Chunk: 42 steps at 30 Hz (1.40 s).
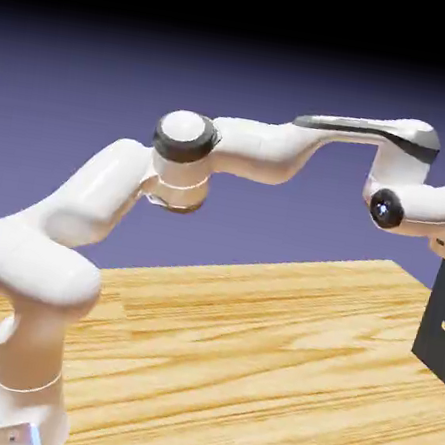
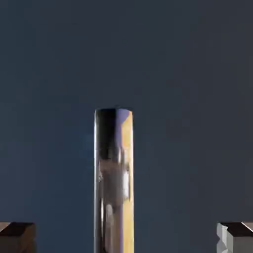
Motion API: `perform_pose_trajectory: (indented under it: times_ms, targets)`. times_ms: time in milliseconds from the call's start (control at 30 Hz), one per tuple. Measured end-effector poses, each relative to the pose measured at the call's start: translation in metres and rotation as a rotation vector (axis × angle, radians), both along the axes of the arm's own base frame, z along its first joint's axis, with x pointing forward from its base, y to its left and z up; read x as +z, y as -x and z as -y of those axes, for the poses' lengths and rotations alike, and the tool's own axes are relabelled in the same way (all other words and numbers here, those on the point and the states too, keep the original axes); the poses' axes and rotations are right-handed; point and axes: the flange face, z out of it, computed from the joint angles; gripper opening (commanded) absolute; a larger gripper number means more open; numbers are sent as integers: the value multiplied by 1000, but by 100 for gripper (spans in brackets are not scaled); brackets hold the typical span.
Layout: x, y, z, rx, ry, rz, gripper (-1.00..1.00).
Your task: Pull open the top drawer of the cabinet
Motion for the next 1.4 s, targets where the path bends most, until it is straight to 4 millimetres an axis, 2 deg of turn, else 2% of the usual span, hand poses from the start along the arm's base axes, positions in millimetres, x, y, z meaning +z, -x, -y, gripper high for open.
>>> perform_pose_trajectory:
  times_ms: [167, 333, 367, 433, 633, 833, 1067, 1333, 1400]
  targets:
    - [5, -25, 0, -2, 5, 3, 0]
    - [2, -47, 0, 0, 1, 1, 0]
    - [0, -50, 0, 0, 0, 0, -100]
    - [0, -50, 0, 0, 0, 0, -100]
    - [0, -26, 0, 0, 0, 1, -100]
    - [0, 6, 0, 0, 0, 1, -100]
    - [0, 53, 0, 0, 0, 1, -100]
    - [-1, 119, 0, 1, 2, 0, -100]
    - [-9, 122, 3, -1, 3, -13, -100]
